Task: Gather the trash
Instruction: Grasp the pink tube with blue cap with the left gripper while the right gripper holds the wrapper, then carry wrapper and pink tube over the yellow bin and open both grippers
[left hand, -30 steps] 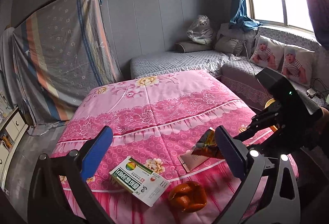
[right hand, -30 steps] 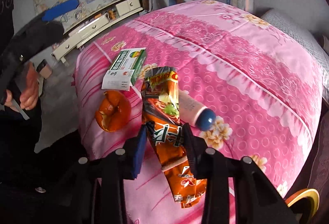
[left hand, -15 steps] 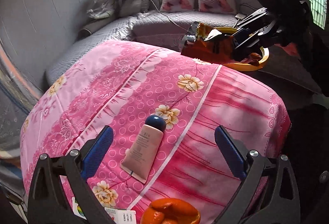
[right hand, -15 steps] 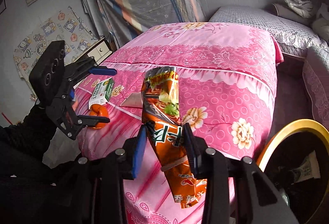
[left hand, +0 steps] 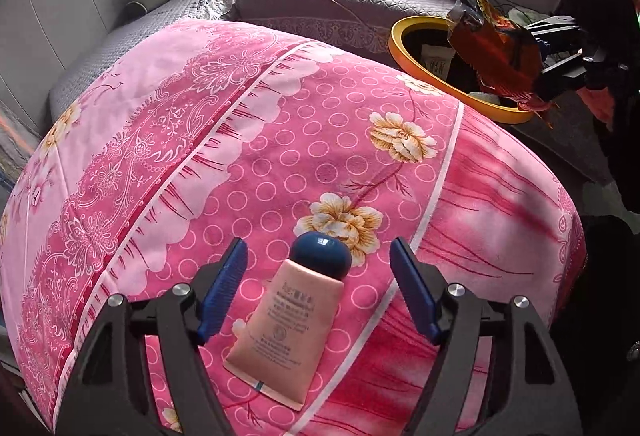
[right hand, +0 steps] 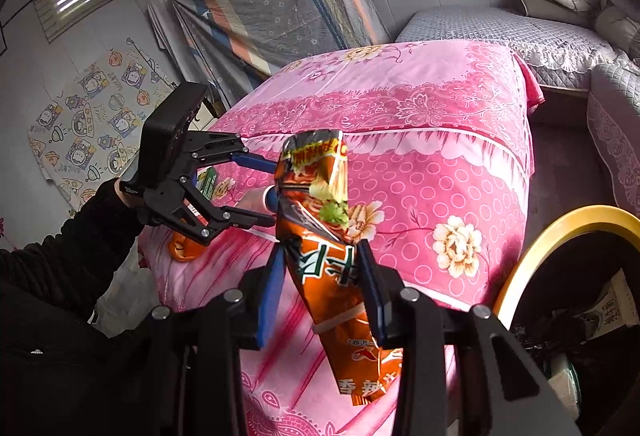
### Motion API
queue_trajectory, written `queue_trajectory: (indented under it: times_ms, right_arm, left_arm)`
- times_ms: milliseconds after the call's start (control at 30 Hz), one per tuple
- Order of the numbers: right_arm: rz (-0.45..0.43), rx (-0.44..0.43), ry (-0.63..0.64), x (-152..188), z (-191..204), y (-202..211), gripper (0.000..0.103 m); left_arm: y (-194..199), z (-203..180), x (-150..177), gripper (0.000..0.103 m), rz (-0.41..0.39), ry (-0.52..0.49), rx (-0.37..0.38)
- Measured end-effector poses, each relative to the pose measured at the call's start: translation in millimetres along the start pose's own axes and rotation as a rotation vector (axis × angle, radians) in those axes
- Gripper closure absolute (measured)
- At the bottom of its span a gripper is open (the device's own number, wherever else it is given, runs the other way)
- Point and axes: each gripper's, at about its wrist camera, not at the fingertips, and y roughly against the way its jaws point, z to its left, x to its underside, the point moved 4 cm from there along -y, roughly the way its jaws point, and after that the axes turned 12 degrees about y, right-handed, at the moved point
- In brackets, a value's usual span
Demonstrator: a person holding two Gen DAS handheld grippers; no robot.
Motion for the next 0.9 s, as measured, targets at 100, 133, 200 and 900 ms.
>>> queue_trajectory:
  times_ms: [100,133,200,900]
  right_arm:
    - [-0.005,-0.002,-0.011,0,0,2,0.069]
    - [-0.007,-0.004,-0.017,0,-1,2,0.069]
    - [-0.012,-0.004,-0.023,1,-2,3,0.069]
    - [-0.093,0.008,-0.066,-5,0,31,0.069]
  left_arm:
    - [-2,-3,0,0.035,0.014,-0.016,0.012]
    - [-3,-4,0,0.038,0.021,-0.022,0.014]
    - [-9,-3,0,0.053,0.044,-0.023,0.017]
    - [121,25,-39,0.072,-0.364,0.231,-0.047]
